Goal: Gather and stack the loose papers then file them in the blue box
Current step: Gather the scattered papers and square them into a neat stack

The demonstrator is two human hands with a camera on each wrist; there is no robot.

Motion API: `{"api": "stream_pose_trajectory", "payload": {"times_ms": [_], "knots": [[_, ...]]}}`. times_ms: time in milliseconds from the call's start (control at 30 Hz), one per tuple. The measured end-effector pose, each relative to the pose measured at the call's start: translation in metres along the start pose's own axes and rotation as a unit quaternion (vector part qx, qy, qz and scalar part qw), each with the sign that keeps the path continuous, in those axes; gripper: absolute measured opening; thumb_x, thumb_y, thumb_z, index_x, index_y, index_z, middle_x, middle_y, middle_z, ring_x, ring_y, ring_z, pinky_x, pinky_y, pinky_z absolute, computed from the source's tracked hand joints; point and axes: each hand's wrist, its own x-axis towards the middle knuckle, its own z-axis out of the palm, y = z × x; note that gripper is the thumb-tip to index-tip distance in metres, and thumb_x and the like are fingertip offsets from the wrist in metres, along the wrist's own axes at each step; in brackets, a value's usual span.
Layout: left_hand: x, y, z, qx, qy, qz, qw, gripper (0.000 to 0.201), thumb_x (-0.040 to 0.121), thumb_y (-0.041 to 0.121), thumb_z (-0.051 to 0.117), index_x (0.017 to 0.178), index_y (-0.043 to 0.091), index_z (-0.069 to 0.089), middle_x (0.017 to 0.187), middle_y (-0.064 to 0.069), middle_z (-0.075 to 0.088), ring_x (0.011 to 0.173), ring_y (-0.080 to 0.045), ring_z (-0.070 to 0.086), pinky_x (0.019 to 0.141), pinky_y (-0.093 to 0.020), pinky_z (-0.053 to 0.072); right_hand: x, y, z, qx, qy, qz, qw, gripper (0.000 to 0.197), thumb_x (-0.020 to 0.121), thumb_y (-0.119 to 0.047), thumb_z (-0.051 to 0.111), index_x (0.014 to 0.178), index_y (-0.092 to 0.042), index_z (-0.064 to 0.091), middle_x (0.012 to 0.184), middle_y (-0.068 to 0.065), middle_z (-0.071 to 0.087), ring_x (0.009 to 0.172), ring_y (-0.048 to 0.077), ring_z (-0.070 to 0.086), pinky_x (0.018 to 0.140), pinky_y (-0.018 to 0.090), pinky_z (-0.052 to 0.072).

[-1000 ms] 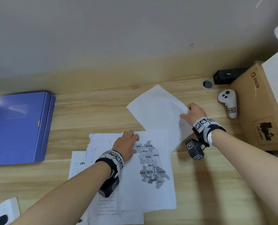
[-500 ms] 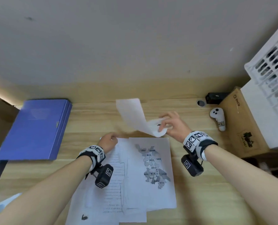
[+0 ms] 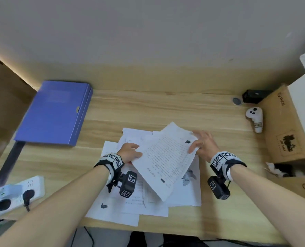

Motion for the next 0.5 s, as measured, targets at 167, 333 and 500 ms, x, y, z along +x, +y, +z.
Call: {"api": "stream_pose_trajectory", "payload": {"times_ms": [167,333,500], "knots": [[-0.002,0.016,0.002,0.171,0.037,0.107,0.979,0.024,0.085,-0.004,0.055,0.066,0.01,0.061,0.067,0.002,0.052,0.061,-0.015,0.048,0.054,-0.022,0.033,-0.009,0.004,-0.001,-0.04,-0.033,0.017,0.999,0.053,0.071,0.012,0.049,0.083,-0.033,0.075,0.143,-0.005,0.045,0.135,0.019,0.027,0.115,0.043,0.024],[-0.001,0.06,0.003,0.316,-0.026,0.167,0.934,0.025,0.089,0.005,0.052,0.099,0.014,0.073,0.088,0.001,0.064,0.083,-0.02,0.059,0.067,-0.025,0.04,-0.001,-0.011,-0.018,-0.017,-0.017,0.019,1.0,0.052,0.078,-0.021,0.066,0.129,-0.027,0.055,0.152,-0.002,0.034,0.141,0.021,0.025,0.115,0.044,0.023],[0.0,0.108,0.034,0.391,-0.104,0.206,0.891,0.023,0.086,0.013,0.057,0.097,0.02,0.075,0.097,-0.001,0.073,0.09,-0.023,0.067,0.076,-0.034,0.053,0.004,-0.03,-0.012,0.096,-0.106,0.027,0.989,0.051,0.069,-0.054,0.075,0.112,-0.029,0.064,0.105,-0.01,0.067,0.095,0.009,0.062,0.087,0.031,0.05]]}}
